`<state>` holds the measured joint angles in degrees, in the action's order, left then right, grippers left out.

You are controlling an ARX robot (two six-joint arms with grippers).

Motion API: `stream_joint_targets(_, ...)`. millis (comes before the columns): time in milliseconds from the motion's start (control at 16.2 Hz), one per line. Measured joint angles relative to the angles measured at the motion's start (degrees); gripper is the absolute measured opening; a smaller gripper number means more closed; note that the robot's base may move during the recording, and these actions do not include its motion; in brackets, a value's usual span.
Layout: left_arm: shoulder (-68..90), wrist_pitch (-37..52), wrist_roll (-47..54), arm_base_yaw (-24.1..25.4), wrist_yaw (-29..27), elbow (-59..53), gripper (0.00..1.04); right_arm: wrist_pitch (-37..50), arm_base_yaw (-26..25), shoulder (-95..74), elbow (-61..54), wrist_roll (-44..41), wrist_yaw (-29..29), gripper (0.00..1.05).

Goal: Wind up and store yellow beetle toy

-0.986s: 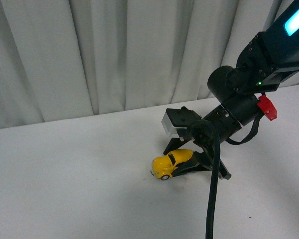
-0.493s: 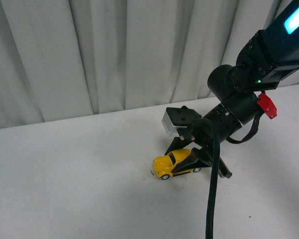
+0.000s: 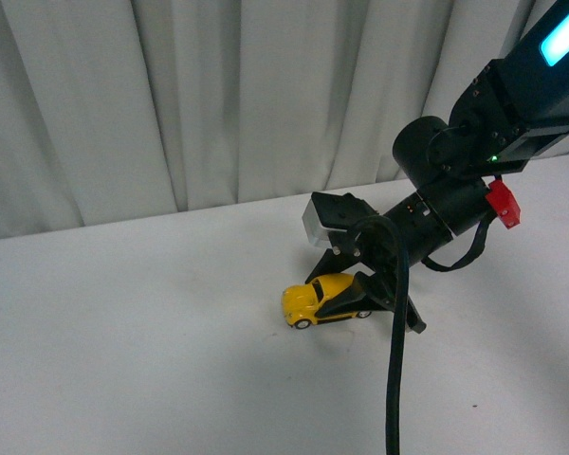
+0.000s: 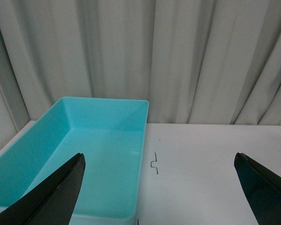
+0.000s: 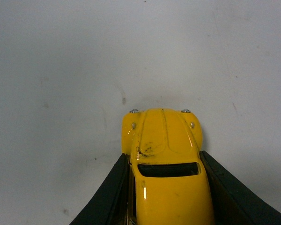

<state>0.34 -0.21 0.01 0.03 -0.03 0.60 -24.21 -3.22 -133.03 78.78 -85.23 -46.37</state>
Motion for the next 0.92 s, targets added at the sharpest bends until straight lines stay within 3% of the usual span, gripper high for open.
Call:
stream_joint_targets(247, 0.0, 0.0, 0.0, 0.0, 0.0, 0.0, 0.98, 1.4, 1.2, 0.0, -1.2, 0.4, -0.7, 0.4)
stream_joint_targets(740, 0.0, 0.0, 0.0, 0.0, 0.0, 0.0, 0.98, 5.3, -8.6, 0.9, -7.9, -1.0, -4.3, 0.4)
stream_joint_targets(925, 0.0, 0.0, 0.0, 0.0, 0.0, 0.0, 0.98, 5.6, -9.6, 0.9, -8.4, -1.5, -4.6, 0.4)
